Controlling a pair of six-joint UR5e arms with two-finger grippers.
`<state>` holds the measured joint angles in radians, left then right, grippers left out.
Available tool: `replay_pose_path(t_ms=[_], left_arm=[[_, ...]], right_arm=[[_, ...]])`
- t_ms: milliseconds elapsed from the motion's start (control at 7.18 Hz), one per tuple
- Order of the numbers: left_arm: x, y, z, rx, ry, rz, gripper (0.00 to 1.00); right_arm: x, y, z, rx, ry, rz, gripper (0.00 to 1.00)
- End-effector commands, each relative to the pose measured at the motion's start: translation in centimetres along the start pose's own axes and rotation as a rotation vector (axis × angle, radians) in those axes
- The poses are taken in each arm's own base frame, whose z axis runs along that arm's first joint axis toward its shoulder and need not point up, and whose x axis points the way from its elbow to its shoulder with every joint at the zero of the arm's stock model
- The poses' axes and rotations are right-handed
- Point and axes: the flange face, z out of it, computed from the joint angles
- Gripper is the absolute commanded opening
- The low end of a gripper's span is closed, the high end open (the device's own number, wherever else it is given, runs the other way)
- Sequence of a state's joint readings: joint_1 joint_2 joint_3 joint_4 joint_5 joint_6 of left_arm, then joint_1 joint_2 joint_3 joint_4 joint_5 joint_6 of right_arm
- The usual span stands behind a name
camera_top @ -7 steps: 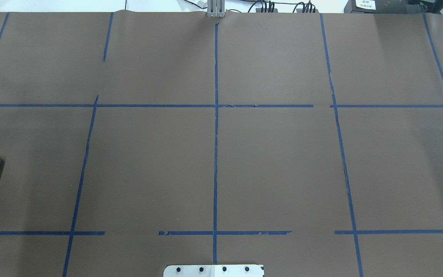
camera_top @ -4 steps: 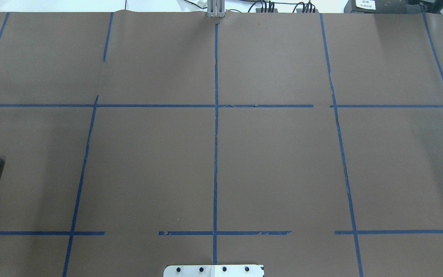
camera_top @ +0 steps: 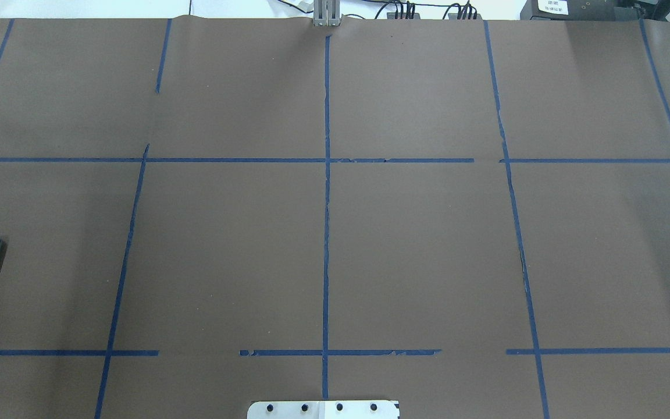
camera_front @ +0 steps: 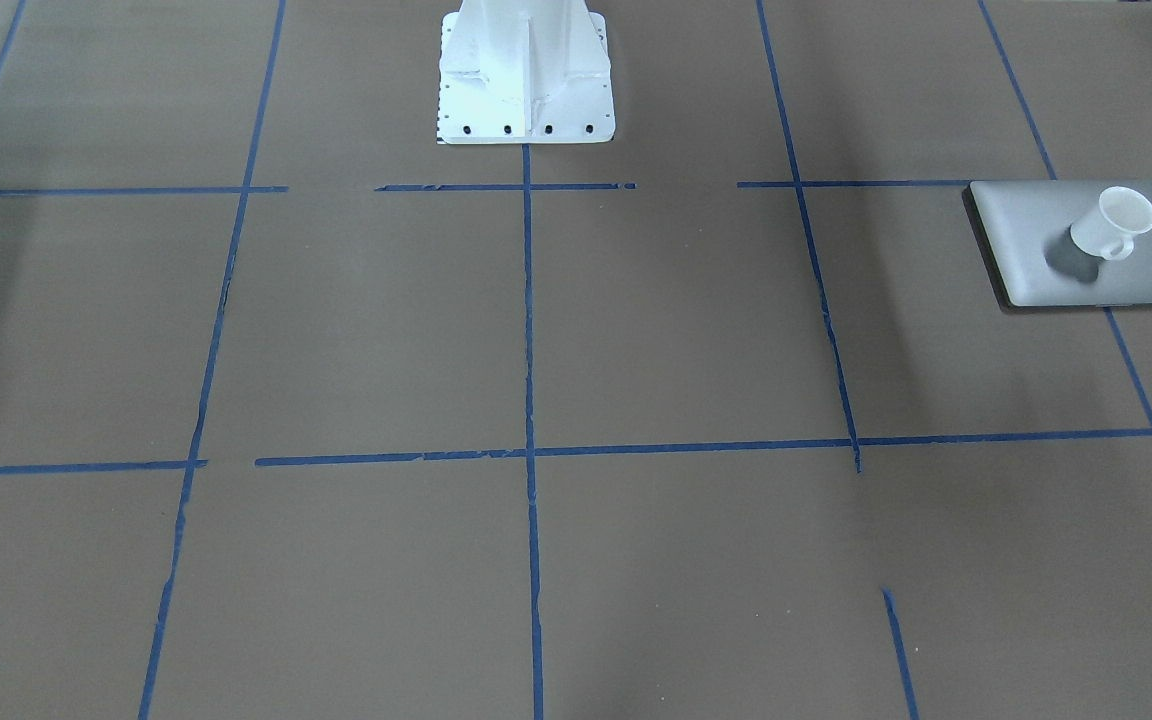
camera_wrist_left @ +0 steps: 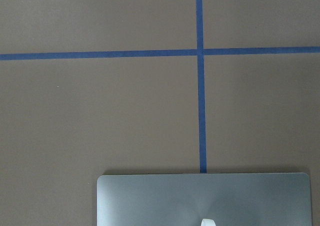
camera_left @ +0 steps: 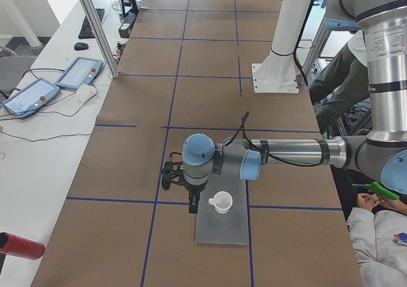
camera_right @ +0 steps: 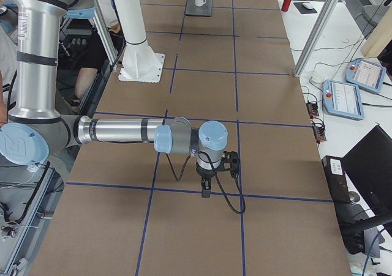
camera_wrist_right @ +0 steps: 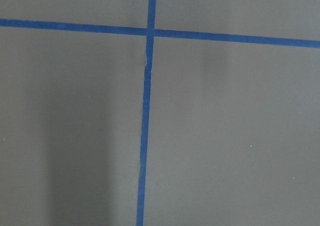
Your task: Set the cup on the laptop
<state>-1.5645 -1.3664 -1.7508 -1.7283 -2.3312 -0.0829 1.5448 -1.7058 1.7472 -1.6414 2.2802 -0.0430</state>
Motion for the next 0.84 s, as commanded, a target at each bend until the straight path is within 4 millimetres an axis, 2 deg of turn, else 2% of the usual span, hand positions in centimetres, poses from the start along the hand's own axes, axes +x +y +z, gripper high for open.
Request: replay_pose_path(t_ms=[0,696], left_arm=[[0.23,-0.28,-0.14,0.005,0.001,0.007,1.00],[-0.09,-0.25,0.29,-0.003,0.001,-0.002,1.00]], right_arm=[[0.01,0.00,0.00,0.000,0.001,0.000,1.00],[0.01,0.00,0.00,0.000,0.001,0.000,1.00]])
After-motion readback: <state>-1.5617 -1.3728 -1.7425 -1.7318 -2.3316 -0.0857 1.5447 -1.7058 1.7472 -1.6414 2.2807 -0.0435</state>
